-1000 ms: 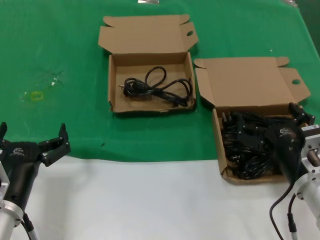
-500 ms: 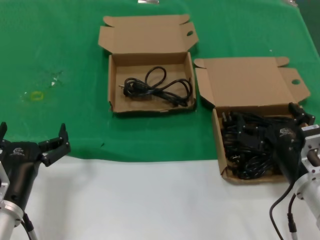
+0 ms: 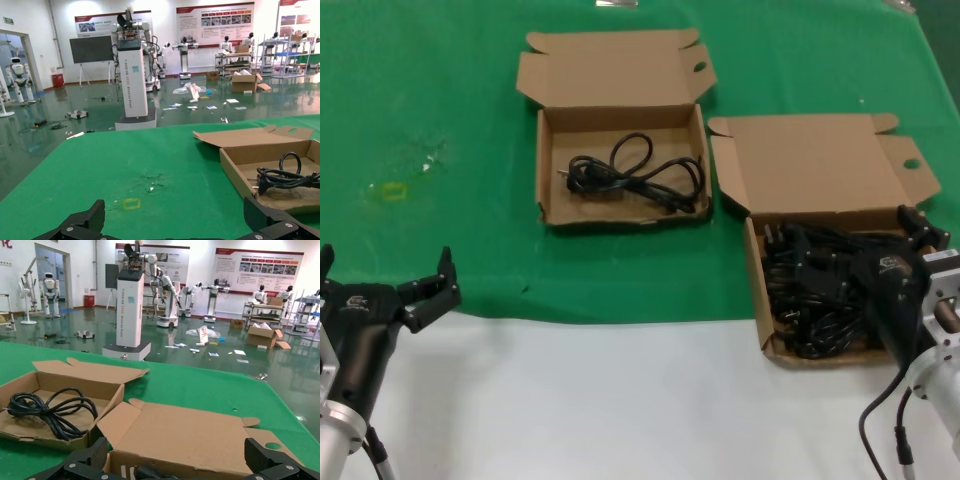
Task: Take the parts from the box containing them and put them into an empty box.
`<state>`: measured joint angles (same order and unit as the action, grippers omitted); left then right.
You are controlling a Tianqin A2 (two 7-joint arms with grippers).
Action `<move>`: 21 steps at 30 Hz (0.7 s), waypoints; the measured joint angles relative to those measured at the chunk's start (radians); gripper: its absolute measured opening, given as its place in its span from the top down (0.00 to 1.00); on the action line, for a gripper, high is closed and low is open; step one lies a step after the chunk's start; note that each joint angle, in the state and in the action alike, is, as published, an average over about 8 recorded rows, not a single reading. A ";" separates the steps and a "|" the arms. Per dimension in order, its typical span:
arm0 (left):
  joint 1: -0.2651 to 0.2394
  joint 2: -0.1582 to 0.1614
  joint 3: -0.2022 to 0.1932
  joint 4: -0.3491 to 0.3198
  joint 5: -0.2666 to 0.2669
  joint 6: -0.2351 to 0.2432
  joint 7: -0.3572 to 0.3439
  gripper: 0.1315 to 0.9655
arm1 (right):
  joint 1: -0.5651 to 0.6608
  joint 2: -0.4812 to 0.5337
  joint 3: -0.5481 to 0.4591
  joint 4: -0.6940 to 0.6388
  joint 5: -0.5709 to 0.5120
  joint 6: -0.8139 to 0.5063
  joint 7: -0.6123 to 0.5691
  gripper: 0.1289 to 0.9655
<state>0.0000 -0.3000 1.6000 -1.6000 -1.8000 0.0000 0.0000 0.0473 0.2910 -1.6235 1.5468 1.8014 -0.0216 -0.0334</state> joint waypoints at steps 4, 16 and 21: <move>0.000 0.000 0.000 0.000 0.000 0.000 0.000 0.00 | 0.000 0.000 0.000 0.000 0.000 0.000 0.000 0.00; 0.000 0.000 0.000 0.000 0.000 0.000 0.000 0.00 | 0.000 0.000 0.000 0.000 0.000 0.000 0.000 0.00; 0.000 0.000 0.000 0.000 0.000 0.000 0.000 0.00 | 0.000 0.000 0.000 0.000 0.000 0.000 0.000 0.00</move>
<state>0.0000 -0.3000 1.6000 -1.6000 -1.8000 0.0000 0.0000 0.0473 0.2910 -1.6235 1.5468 1.8014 -0.0216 -0.0334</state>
